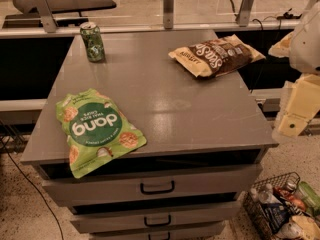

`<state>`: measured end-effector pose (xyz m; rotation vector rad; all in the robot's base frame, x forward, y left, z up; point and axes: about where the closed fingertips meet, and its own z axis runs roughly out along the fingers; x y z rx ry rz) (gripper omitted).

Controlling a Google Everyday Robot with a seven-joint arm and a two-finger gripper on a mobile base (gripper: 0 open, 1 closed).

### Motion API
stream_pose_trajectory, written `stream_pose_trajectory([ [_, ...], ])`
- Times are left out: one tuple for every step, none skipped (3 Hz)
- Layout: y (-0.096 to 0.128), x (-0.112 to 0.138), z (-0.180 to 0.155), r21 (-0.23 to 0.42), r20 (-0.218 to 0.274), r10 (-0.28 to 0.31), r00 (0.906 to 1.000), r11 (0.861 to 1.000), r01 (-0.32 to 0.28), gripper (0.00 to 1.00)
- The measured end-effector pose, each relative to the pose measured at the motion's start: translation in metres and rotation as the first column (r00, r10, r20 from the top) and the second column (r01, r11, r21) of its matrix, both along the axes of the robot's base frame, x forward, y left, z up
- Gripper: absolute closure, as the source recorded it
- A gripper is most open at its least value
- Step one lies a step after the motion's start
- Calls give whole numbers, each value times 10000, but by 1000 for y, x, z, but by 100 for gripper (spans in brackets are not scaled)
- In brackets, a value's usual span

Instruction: Move brown chip bag near green can

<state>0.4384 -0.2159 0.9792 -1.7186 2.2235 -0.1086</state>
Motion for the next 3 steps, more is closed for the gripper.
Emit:
stream_pose_trajectory([
  [0, 0, 0, 0, 0, 0, 10000, 10000, 0, 0],
  [1, 5, 2, 135, 259, 71, 9996, 9999, -74, 0],
  [3, 39, -4, 460, 914, 207, 9956, 9986, -249, 0],
])
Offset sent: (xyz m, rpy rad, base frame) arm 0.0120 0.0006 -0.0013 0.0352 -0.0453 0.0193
